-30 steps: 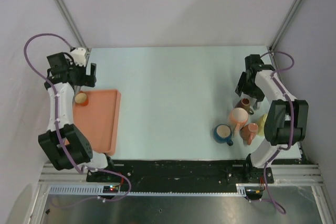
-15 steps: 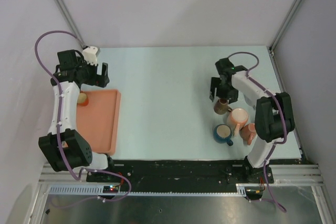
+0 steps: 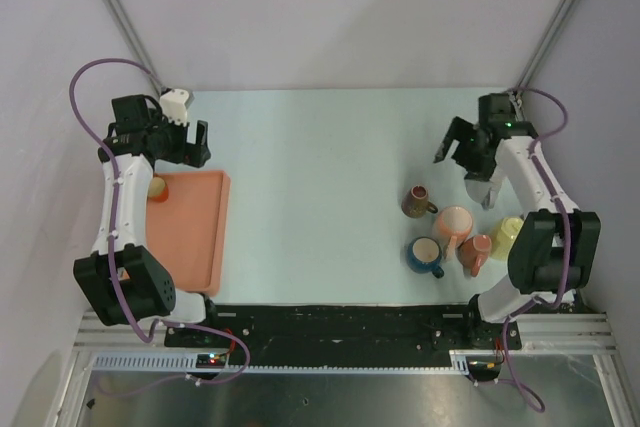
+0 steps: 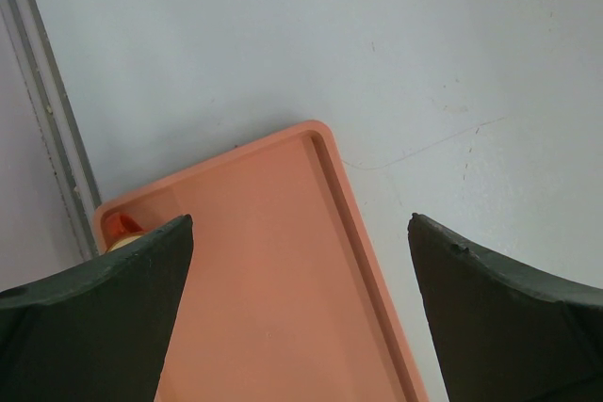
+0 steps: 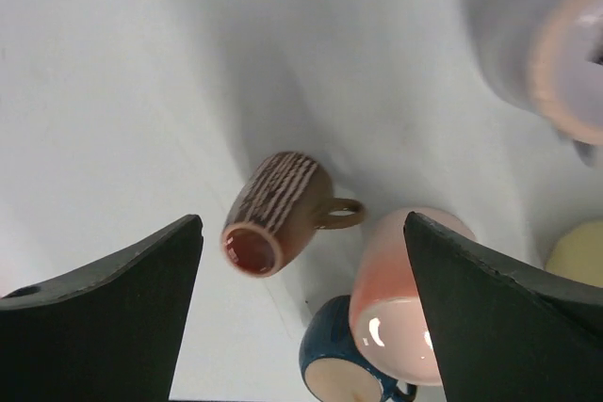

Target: Turn the mug right side up

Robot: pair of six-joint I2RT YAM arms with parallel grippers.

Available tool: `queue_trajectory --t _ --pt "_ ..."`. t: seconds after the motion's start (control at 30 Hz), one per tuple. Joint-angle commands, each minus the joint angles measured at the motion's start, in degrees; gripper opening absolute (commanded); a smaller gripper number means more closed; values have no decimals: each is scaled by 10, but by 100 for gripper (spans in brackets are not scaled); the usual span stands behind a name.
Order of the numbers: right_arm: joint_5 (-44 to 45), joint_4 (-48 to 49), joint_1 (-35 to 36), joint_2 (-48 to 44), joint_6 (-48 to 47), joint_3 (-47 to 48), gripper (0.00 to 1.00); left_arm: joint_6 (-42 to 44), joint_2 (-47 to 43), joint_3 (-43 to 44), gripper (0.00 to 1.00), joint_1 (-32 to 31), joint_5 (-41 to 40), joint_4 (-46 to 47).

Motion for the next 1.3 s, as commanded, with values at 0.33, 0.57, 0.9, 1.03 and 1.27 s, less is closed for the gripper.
queue_trajectory --t 0.33,0.57,0.9,1.03,1.27 --pt "-93 37 -78 -31 -168 -58 76 18 -20 4 98 -19 24 -1" --pt "-196 -6 -37 -106 -559 -137 81 22 -9 21 97 -23 46 -1" --pt "-181 71 27 -44 -759 -172 78 31 -16 21 96 -26 45 -1" --pt "-161 83 36 -1 -782 -172 75 35 -19 18 96 -26 38 -1" --pt "-153 124 39 47 -777 -174 66 35 -22 19 96 -26 27 -1"
